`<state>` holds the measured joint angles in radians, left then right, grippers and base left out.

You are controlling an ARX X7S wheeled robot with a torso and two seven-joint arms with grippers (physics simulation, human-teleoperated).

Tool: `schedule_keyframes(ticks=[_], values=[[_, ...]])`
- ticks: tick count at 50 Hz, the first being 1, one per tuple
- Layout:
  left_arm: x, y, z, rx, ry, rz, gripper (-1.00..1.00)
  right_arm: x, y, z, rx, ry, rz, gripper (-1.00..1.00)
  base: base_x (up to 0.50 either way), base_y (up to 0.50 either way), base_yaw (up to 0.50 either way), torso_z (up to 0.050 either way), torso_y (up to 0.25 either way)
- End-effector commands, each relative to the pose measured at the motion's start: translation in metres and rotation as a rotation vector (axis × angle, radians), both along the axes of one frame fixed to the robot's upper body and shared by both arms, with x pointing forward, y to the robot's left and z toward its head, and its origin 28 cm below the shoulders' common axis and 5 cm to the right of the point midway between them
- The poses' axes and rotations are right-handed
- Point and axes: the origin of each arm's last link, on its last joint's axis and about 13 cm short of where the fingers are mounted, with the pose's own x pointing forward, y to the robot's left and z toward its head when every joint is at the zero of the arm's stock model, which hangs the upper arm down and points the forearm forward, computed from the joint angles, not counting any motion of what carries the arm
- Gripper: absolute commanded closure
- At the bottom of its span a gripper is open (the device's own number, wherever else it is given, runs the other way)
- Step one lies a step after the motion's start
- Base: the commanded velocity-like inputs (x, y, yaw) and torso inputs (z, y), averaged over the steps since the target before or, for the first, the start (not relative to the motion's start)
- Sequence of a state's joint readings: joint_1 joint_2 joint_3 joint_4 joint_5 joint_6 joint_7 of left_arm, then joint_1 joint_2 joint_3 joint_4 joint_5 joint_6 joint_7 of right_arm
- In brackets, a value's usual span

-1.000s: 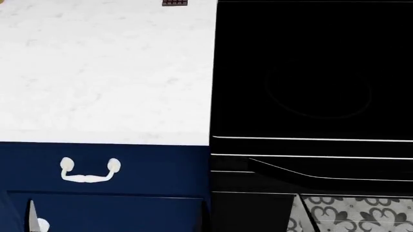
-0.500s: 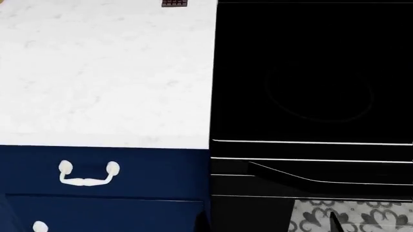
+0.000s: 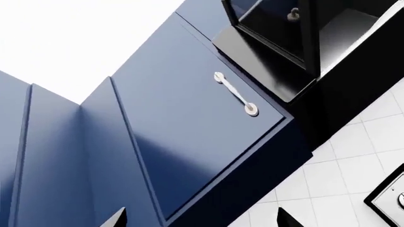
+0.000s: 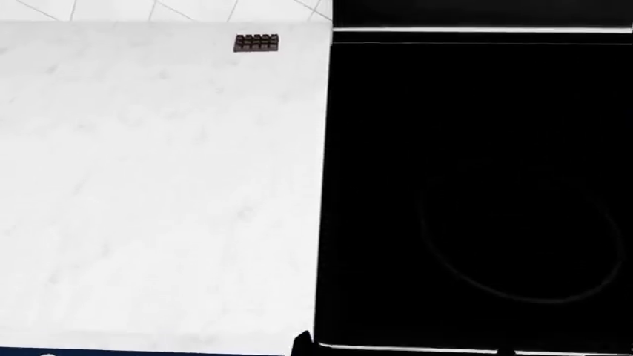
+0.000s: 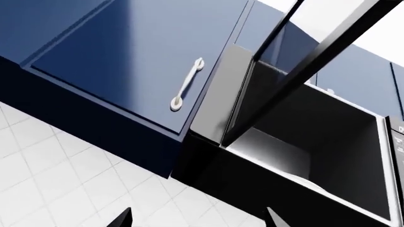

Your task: Close the microwave door

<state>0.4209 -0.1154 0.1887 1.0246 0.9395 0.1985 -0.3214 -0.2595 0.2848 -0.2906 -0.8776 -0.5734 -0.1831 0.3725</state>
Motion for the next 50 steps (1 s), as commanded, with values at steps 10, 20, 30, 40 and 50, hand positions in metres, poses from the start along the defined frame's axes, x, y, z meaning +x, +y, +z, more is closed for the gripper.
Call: schedule_keyframes(ticks=[10, 20, 30, 40, 50], values=[[0.0, -0.001, -0.001, 0.009, 0.002, 0.003, -1.0, 0.0, 0.001, 0.0, -0.002, -0.006, 0.007, -1.0, 0.5, 0.0, 0.0, 0.0, 0.0], [0.0, -0.002, 0.001, 0.008, -0.001, -0.004, -1.0, -0.001, 0.001, 0.0, 0.017, -0.007, 0.014, -1.0, 0.34, 0.0, 0.0, 0.0, 0.002], [0.001, -0.002, 0.003, 0.009, -0.003, -0.003, -1.0, -0.002, 0.001, 0.002, 0.013, -0.016, 0.005, -1.0, 0.0, 0.0, 0.0, 0.0, 0.0], [0.001, -0.004, 0.002, 0.019, -0.003, -0.003, -1.0, -0.005, 0.003, 0.004, -0.007, -0.011, 0.009, -1.0, 0.0, 0.0, 0.0, 0.0, 0.0], [0.0, -0.003, 0.001, 0.018, -0.006, -0.01, -1.0, 0.007, 0.004, 0.036, -0.039, -0.019, -0.007, -1.0, 0.0, 0.0, 0.0, 0.0, 0.0]])
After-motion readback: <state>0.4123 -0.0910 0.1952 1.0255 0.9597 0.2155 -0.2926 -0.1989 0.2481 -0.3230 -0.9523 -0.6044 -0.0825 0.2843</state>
